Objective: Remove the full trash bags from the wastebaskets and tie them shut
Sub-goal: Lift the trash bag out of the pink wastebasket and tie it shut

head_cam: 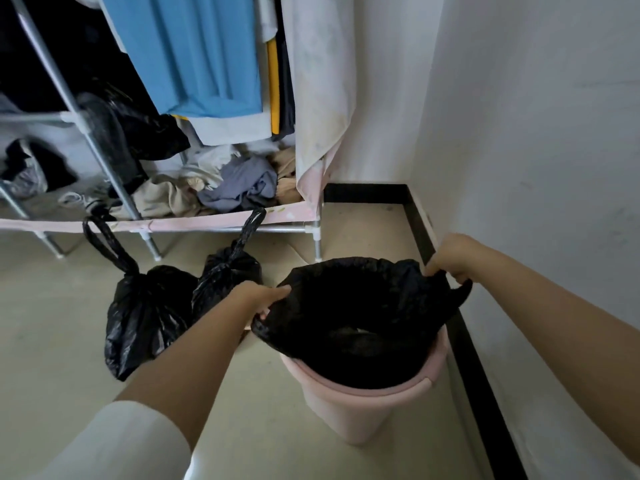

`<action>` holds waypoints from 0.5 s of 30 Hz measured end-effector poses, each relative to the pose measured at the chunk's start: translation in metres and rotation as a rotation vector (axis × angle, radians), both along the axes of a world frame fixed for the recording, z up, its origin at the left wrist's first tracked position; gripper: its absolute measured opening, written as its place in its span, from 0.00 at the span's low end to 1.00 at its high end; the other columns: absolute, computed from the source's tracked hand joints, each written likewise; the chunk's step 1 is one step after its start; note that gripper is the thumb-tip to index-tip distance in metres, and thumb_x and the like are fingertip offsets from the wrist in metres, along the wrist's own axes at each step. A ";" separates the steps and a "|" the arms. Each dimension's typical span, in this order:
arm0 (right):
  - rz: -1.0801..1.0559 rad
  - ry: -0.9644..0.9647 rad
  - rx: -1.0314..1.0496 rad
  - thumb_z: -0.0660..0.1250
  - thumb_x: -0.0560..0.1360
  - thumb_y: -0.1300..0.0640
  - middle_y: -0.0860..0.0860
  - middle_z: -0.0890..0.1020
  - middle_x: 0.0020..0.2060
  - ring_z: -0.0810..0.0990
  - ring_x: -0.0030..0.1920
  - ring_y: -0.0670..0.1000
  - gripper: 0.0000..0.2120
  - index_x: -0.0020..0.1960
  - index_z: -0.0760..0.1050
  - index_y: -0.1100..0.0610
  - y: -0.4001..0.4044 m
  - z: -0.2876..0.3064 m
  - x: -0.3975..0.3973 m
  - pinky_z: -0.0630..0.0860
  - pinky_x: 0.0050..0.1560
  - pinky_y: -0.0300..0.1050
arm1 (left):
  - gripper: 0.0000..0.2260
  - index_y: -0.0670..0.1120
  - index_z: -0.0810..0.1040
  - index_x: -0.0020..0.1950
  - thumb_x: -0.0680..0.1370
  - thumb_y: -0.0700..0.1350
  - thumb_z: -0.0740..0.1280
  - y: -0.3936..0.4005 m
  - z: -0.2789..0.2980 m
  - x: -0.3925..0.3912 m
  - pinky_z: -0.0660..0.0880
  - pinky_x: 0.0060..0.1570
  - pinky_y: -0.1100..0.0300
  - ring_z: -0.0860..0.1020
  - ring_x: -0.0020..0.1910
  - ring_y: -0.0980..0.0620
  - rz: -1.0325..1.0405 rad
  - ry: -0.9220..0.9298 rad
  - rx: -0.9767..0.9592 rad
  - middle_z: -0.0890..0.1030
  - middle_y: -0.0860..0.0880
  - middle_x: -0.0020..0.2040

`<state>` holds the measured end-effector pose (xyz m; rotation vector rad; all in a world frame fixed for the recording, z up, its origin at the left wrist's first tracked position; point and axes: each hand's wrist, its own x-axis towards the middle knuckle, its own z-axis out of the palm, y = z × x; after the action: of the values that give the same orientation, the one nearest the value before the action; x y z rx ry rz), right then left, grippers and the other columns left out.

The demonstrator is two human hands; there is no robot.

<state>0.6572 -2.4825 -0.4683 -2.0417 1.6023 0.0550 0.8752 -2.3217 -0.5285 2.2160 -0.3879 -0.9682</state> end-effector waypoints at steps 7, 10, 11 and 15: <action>0.000 -0.176 -0.031 0.50 0.81 0.55 0.55 0.68 0.27 0.65 0.26 0.52 0.19 0.40 0.72 0.65 -0.008 -0.011 0.012 0.62 0.26 0.41 | 0.15 0.33 0.70 0.39 0.82 0.35 0.50 -0.008 0.000 0.020 0.59 0.28 0.61 0.68 0.16 0.47 0.281 0.174 -0.270 0.71 0.44 0.16; 0.013 -0.308 -0.208 0.47 0.82 0.56 0.58 0.74 0.33 0.71 0.33 0.55 0.23 0.52 0.75 0.71 -0.015 -0.014 0.025 0.69 0.36 0.46 | 0.15 0.34 0.70 0.41 0.82 0.36 0.48 -0.023 0.009 0.027 0.64 0.30 0.61 0.74 0.16 0.47 0.409 0.239 -0.554 0.74 0.44 0.18; 0.006 -0.355 -0.265 0.47 0.82 0.56 0.61 0.77 0.39 0.74 0.40 0.58 0.23 0.54 0.75 0.72 -0.017 -0.015 0.028 0.71 0.43 0.48 | 0.15 0.35 0.69 0.39 0.81 0.35 0.49 -0.029 0.012 0.025 0.66 0.32 0.62 0.76 0.16 0.50 0.430 0.196 -0.558 0.75 0.44 0.17; -0.024 -0.457 -0.442 0.46 0.82 0.57 0.65 0.78 0.53 0.75 0.52 0.61 0.21 0.55 0.74 0.69 -0.024 -0.022 0.031 0.65 0.46 0.43 | 0.16 0.36 0.71 0.64 0.79 0.33 0.51 -0.040 -0.002 0.020 0.70 0.56 0.55 0.76 0.59 0.42 0.355 -0.200 -0.417 0.79 0.38 0.58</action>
<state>0.6879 -2.5061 -0.4903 -2.1399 1.4271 -0.7807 0.8952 -2.3615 -0.5300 1.9126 -0.2457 -0.4314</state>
